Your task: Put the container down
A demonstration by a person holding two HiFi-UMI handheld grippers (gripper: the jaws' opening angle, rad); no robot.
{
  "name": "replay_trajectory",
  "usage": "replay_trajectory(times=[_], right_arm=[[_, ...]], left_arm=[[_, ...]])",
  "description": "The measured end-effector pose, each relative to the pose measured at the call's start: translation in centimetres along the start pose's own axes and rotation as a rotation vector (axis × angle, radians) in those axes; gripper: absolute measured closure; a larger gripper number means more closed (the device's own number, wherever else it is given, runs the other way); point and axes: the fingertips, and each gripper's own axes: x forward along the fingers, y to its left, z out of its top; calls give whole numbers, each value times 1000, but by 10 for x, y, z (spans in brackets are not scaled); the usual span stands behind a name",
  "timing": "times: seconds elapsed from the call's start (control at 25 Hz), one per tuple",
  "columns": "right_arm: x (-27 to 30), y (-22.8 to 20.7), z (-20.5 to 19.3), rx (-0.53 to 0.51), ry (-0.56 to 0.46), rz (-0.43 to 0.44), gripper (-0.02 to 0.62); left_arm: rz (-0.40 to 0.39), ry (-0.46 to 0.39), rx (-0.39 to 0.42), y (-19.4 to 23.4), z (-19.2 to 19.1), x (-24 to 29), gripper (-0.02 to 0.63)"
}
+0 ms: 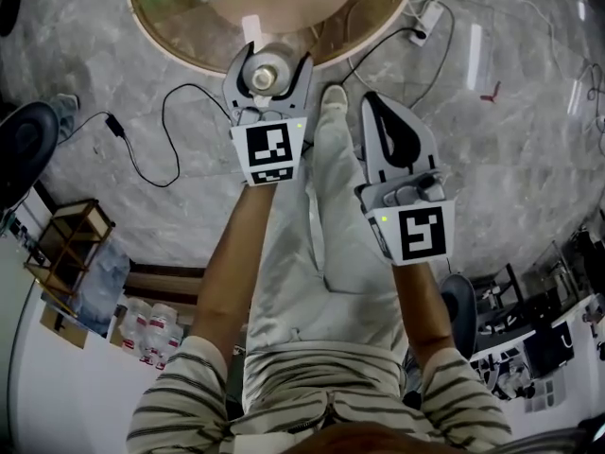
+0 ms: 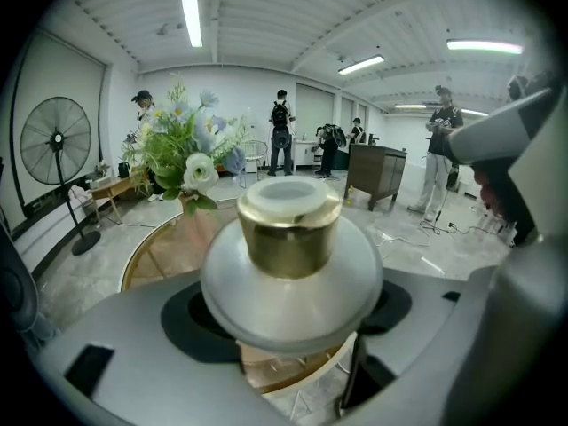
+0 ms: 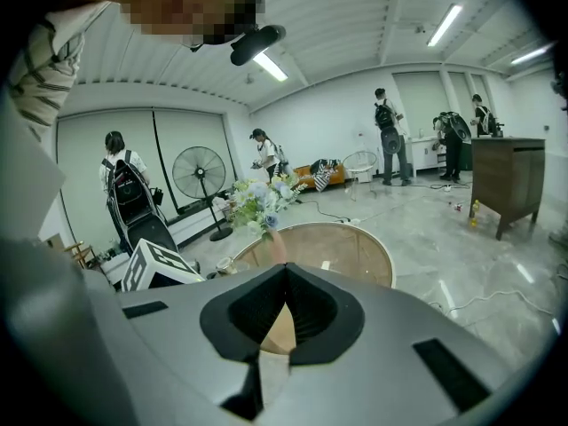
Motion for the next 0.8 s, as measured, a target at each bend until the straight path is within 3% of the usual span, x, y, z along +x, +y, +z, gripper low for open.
replay_trajectory(times=[0.8], right_arm=[[16, -22, -31, 51, 39, -28, 588]], left_arm=[[23, 58, 30, 3, -45, 90, 273]])
